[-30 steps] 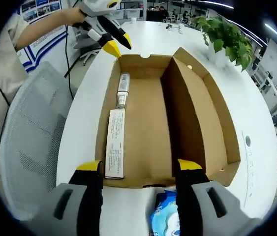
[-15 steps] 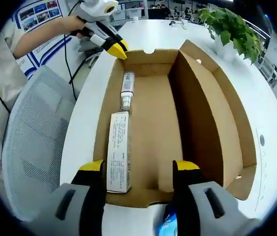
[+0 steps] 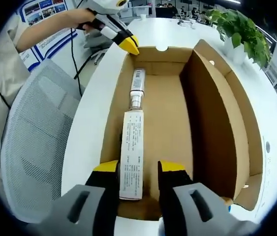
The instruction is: Operate the shoe box by opening the lid, removing the specified soft item, and placing it in the target area until the item is outside and the box remains undamaged.
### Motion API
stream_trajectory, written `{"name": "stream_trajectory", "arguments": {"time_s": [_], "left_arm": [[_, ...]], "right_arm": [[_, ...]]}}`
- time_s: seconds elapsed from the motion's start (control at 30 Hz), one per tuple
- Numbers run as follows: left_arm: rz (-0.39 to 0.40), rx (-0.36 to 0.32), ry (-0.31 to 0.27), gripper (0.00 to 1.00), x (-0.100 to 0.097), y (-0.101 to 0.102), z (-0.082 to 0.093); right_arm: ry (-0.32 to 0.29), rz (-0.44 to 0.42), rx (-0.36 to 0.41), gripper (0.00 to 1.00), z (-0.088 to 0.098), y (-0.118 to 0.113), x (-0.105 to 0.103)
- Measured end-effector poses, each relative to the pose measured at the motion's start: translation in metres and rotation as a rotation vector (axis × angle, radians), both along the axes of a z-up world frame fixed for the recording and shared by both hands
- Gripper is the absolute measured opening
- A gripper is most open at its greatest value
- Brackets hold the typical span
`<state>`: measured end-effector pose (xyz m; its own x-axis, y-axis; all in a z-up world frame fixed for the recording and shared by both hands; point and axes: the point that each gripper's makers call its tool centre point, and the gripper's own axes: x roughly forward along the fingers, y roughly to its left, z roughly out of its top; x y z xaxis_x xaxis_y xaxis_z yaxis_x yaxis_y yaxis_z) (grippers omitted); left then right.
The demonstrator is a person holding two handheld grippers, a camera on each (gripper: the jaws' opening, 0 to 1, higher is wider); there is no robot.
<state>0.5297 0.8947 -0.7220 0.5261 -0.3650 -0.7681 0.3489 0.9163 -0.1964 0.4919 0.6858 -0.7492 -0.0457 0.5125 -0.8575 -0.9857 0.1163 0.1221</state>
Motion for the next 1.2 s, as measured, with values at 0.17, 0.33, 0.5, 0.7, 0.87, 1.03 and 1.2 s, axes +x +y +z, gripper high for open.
{"name": "stream_trajectory", "arguments": {"time_s": [0.17,0.33,0.5,0.7,0.87,1.03,1.2], "left_arm": [[0.022,-0.004,-0.003,0.03,0.0,0.0,0.0],[0.045,0.001,-0.005,0.03,-0.001,0.0,0.0],[0.075,0.003,-0.008,0.02,-0.001,0.0,-0.001],[0.101,0.01,-0.016,0.02,-0.001,0.0,-0.001],[0.1,0.029,-0.02,0.01,-0.001,0.0,-0.001],[0.106,0.028,-0.018,0.01,-0.001,0.001,-0.001],[0.107,0.038,-0.023,0.01,-0.001,0.001,-0.001]], "right_arm": [[-0.006,0.007,-0.004,0.16,-0.001,0.001,-0.003],[-0.011,0.001,-0.006,0.16,0.0,0.001,-0.003],[-0.01,-0.014,-0.009,0.15,0.002,0.0,-0.002],[-0.01,-0.04,0.013,0.14,0.012,0.001,0.002],[-0.01,-0.076,0.035,0.14,0.026,-0.001,0.005],[-0.04,-0.077,0.04,0.14,0.039,-0.004,0.009],[-0.064,-0.076,0.049,0.14,0.057,-0.007,0.013]]}}
